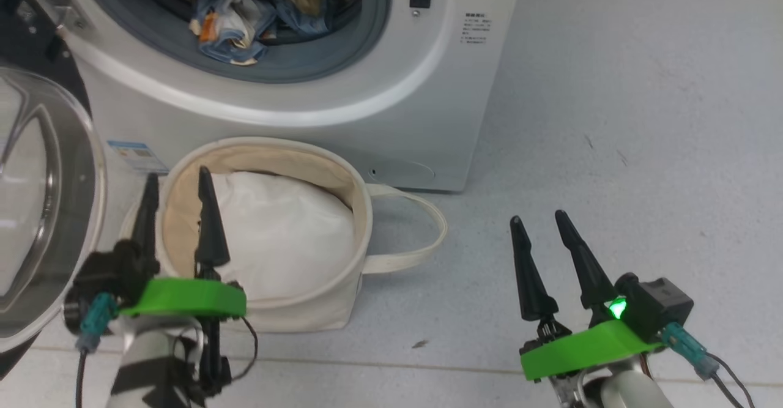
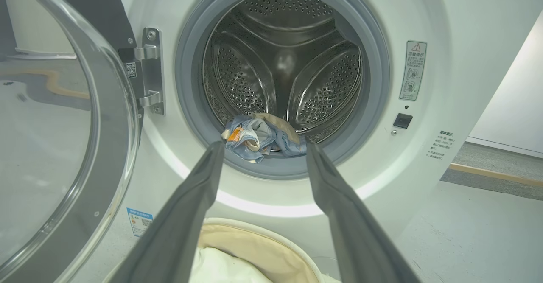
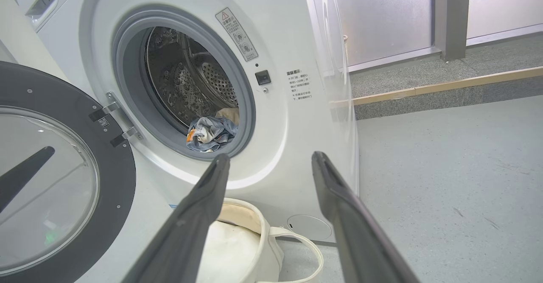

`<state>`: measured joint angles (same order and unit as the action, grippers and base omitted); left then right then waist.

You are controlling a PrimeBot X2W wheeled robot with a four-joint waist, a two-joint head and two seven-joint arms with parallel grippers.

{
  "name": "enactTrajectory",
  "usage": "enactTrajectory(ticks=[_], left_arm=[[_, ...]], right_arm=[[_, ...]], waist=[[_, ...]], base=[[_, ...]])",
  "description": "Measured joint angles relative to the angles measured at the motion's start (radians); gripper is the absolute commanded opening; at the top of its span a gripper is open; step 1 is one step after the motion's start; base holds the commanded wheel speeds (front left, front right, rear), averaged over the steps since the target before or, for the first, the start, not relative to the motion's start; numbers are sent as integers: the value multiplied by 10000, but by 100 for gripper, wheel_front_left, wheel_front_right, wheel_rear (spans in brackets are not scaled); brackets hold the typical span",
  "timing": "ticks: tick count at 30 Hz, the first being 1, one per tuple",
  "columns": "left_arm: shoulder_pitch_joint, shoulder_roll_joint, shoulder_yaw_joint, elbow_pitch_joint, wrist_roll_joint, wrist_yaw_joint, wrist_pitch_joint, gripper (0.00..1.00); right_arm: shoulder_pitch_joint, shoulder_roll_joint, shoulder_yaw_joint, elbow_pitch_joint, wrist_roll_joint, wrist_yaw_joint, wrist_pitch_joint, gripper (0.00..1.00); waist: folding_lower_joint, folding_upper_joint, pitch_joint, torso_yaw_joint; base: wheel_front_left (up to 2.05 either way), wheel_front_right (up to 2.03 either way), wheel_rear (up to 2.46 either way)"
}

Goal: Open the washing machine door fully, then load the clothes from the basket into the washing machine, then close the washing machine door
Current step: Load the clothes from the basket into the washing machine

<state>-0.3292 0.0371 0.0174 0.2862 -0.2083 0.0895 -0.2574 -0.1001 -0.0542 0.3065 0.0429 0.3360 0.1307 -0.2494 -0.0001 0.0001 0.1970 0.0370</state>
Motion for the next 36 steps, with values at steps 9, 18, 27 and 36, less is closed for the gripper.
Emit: enactTrajectory(ticks=[9,18,27,36], left_arm=[[1392,0,-518,-642,-1095,249,2,100],[1769,6,-989,-732,-1285,445,2,100],[1766,6,-1041,-915,-1114,660,2,100],[1767,6,-1072,-869,-1118,694,2,100]], right_arm=[[389,2,-105,8,15,0,0,100],[471,2,-198,21,90,0,0,100],[470,4,-196,19,90,0,0,100],[471,4,-190,21,92,0,0,100]], waist=[[-1,0,-655,231],[1,0,-754,278],[1,0,-690,301],[1,0,-769,241]], base=[[0,0,0],[0,0,0],[0,0,0],[0,0,0]])
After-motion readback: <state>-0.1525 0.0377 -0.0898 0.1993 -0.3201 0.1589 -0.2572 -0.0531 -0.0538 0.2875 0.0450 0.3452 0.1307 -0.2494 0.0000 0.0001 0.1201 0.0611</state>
